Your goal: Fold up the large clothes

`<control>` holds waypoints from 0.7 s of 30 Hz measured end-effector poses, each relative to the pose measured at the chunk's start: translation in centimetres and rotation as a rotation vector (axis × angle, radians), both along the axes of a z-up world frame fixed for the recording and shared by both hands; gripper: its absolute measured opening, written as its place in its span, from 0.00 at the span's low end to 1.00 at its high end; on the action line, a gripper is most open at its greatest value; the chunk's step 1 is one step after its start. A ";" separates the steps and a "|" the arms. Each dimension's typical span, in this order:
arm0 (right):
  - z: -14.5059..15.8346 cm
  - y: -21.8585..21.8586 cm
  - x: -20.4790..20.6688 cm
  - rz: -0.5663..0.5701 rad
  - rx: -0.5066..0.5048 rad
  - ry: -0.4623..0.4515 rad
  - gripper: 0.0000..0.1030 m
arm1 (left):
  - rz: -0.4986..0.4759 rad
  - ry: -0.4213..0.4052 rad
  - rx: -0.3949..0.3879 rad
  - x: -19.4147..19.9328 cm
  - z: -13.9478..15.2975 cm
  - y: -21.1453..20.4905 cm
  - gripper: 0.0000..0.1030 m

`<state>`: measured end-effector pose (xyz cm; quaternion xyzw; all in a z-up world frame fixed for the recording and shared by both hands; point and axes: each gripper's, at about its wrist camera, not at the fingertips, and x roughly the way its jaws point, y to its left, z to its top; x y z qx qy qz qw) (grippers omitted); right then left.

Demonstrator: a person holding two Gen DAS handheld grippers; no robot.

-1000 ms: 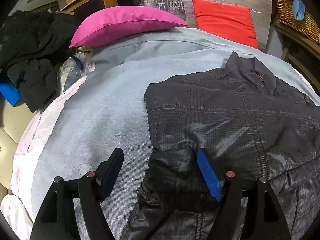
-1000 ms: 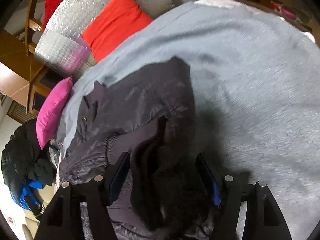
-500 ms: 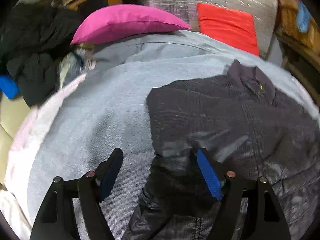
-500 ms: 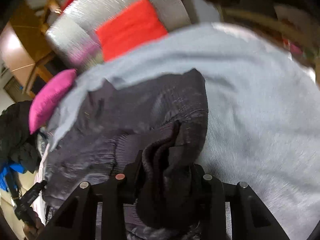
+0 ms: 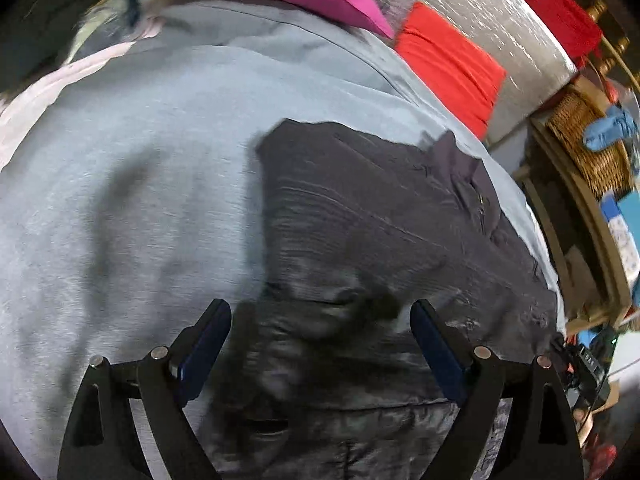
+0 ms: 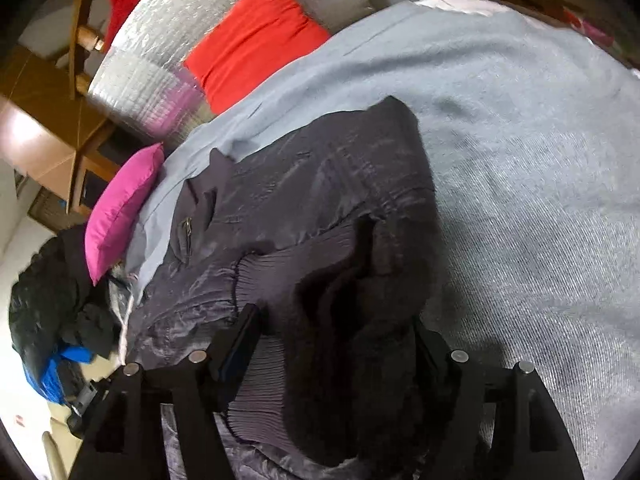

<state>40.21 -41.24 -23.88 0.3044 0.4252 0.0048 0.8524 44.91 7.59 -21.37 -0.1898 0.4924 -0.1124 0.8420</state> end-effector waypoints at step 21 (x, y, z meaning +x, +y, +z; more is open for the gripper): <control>0.2 -1.7 -0.4 -0.056 0.035 0.022 0.68 | 0.064 0.015 0.124 0.1 0.0 -0.8 0.64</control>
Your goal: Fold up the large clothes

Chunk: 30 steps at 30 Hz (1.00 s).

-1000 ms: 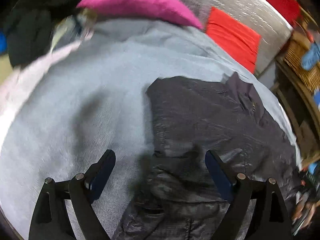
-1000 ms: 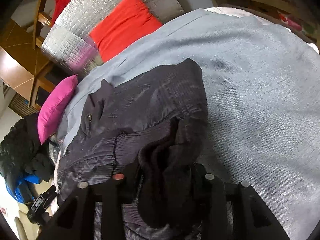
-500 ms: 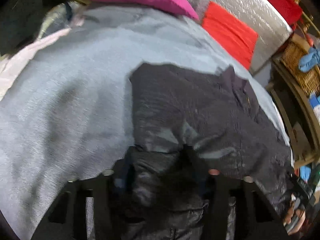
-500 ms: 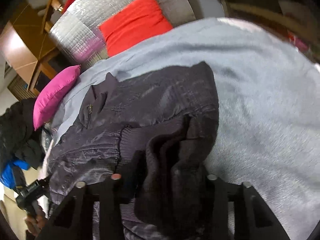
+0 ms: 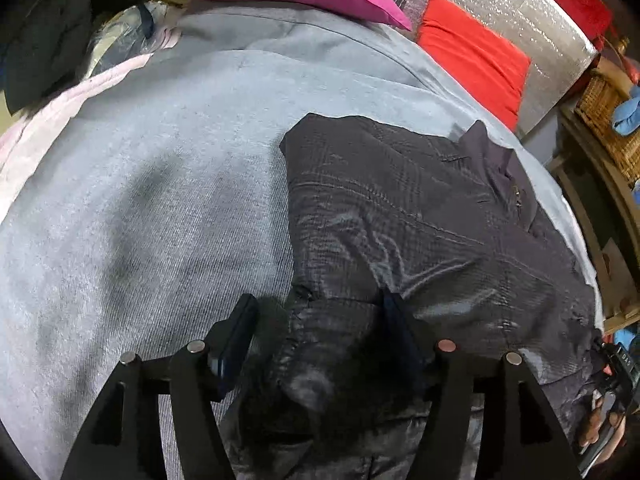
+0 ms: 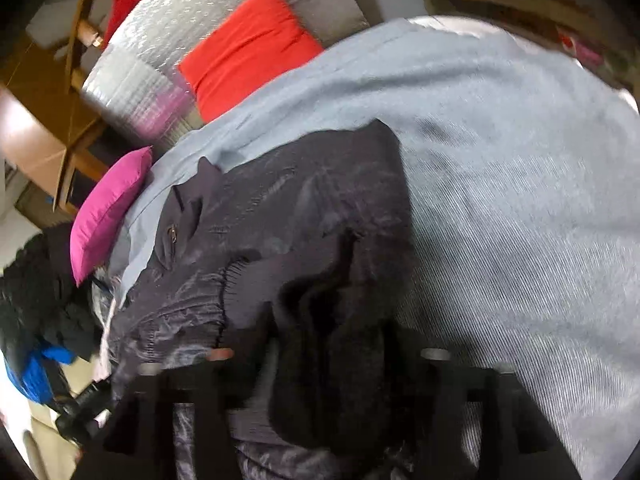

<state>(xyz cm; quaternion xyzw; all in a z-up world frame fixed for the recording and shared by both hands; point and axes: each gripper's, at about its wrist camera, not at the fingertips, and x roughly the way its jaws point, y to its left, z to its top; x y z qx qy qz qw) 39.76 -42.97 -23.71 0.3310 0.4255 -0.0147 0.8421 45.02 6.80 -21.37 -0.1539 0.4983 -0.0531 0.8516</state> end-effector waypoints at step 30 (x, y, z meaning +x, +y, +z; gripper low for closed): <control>2.1 -2.7 -13.5 -0.073 0.113 -0.167 0.69 | -0.057 -0.107 0.244 -11.3 3.0 5.2 0.80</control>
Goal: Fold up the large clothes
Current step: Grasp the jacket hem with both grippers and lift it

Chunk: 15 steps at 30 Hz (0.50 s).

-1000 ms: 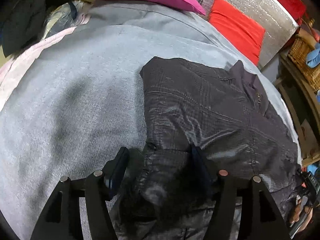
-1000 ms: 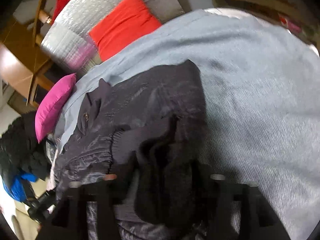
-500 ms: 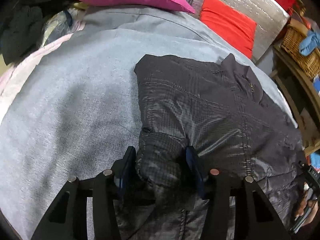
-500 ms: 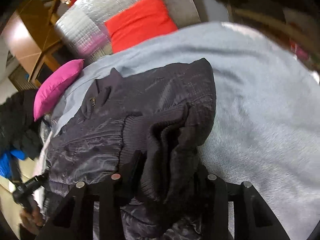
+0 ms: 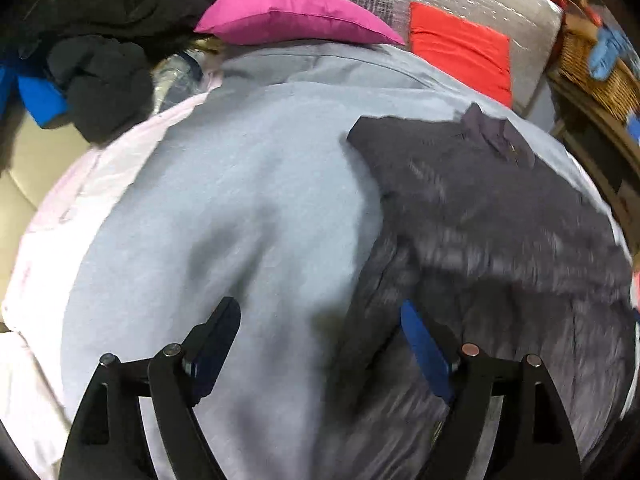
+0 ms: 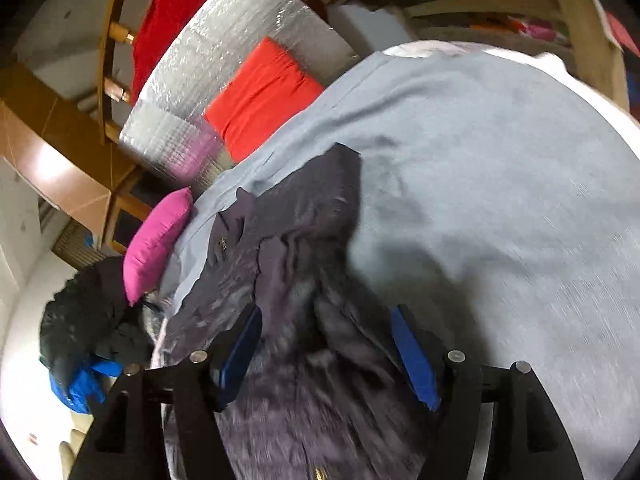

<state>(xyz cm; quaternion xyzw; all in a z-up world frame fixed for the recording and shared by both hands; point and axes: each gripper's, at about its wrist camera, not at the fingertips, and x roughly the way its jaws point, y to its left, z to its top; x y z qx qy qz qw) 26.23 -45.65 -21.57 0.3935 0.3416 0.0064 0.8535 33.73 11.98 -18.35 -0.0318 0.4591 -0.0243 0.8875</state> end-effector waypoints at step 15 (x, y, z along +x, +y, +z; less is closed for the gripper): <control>0.4 2.9 -10.9 0.111 -0.011 0.040 0.71 | 0.002 0.157 -0.087 -12.5 -3.4 -1.7 0.81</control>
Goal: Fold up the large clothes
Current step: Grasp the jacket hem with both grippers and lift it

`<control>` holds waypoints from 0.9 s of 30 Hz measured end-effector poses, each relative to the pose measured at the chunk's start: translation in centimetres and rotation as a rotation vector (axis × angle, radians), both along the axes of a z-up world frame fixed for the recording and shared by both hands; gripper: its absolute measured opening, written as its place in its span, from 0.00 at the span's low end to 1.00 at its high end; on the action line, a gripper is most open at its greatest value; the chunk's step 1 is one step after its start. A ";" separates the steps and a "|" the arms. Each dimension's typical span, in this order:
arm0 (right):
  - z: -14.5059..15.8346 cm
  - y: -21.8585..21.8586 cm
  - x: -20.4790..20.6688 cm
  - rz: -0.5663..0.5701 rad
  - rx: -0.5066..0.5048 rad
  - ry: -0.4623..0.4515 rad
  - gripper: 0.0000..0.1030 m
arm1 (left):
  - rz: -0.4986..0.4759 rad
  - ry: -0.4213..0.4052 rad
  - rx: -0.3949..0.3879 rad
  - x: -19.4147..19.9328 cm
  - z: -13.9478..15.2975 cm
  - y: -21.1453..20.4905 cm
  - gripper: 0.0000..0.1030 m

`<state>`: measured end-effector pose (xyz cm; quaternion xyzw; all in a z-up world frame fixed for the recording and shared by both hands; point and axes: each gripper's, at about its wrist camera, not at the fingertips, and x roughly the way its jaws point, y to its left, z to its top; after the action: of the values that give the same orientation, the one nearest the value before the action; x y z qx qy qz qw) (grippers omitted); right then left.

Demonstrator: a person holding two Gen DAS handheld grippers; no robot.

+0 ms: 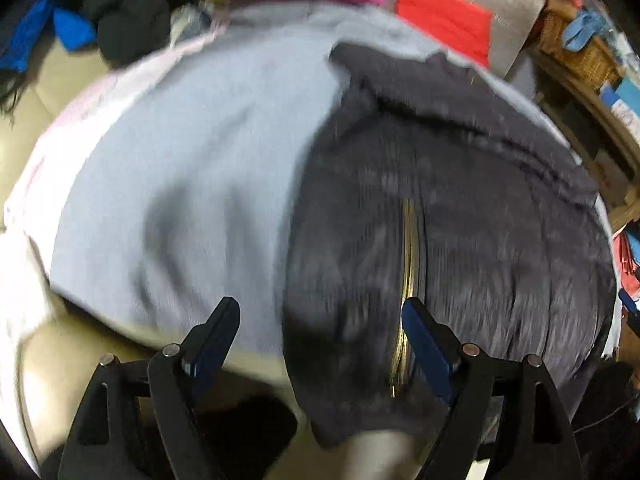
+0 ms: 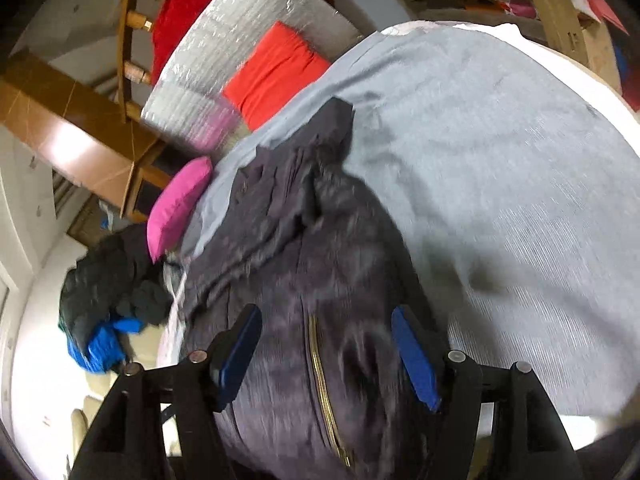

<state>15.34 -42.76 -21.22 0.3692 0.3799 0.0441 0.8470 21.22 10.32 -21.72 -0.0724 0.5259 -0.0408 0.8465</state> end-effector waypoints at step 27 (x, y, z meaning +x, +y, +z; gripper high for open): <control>-9.1 11.4 -2.8 0.372 -0.159 0.328 0.34 | 0.082 0.281 -0.024 -4.3 -7.4 -2.2 0.84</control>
<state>12.59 -31.32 -30.27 0.2275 0.5758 0.1087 0.7777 16.88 8.13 -29.12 -0.1090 0.6353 -0.0022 0.7645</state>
